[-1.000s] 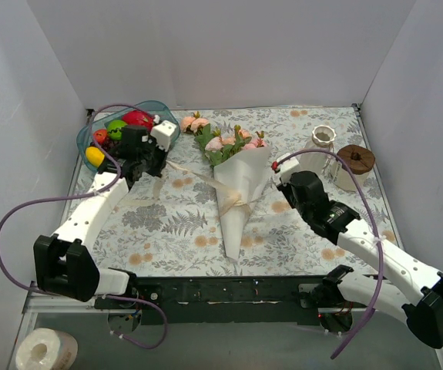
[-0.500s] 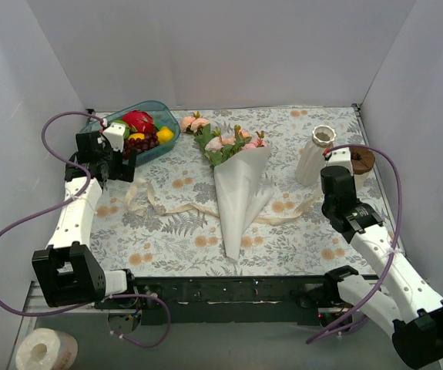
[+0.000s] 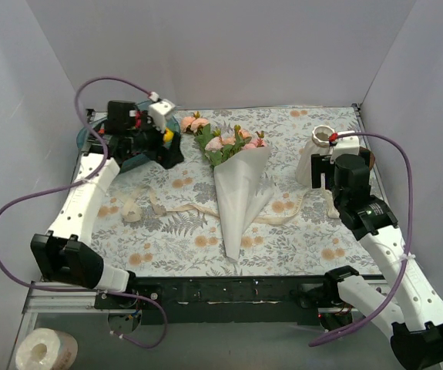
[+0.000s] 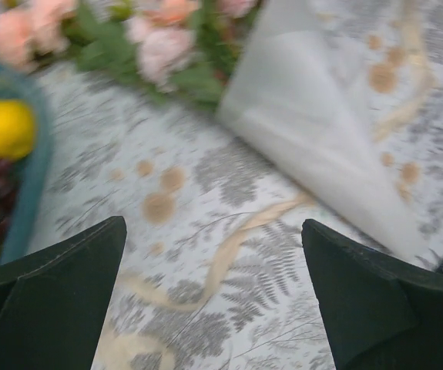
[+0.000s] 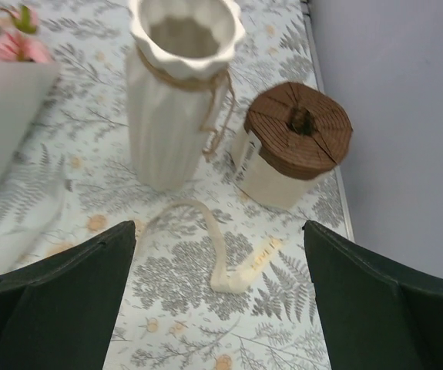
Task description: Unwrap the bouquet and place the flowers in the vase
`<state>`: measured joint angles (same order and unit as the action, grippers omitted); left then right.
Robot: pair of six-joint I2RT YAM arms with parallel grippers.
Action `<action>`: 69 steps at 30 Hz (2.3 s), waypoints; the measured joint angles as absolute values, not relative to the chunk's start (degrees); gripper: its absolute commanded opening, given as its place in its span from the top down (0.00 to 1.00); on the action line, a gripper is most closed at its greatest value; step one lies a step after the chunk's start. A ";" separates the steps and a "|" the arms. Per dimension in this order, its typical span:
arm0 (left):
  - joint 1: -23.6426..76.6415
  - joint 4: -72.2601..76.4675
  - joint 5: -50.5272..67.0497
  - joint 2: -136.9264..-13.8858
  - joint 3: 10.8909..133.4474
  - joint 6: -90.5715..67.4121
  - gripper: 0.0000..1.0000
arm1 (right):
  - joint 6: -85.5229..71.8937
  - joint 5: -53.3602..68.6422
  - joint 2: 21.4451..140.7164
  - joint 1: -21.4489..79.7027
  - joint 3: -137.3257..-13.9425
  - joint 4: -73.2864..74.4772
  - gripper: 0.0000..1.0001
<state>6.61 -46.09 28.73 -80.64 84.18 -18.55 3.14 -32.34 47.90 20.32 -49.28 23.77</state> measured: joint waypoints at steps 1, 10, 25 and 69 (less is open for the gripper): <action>9.28 -45.84 29.89 -81.06 84.31 -18.61 0.02 | 2.98 -30.48 47.75 20.32 -50.50 23.59 0.05; 18.92 -42.74 40.91 -102.04 89.03 -19.31 0.02 | 2.96 -12.91 41.23 20.32 -51.51 21.32 0.17; 23.27 -40.82 42.98 -114.85 99.81 -18.61 0.02 | 0.16 -3.25 35.18 20.32 -48.29 19.79 0.17; 22.26 -45.58 51.05 -126.21 105.01 -11.49 0.46 | -1.52 6.50 36.71 20.32 -48.29 19.57 0.29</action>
<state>22.26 -45.58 51.05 -126.21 105.01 -11.49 -1.52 6.50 36.71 20.32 -48.29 19.57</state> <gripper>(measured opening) 0.598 0.719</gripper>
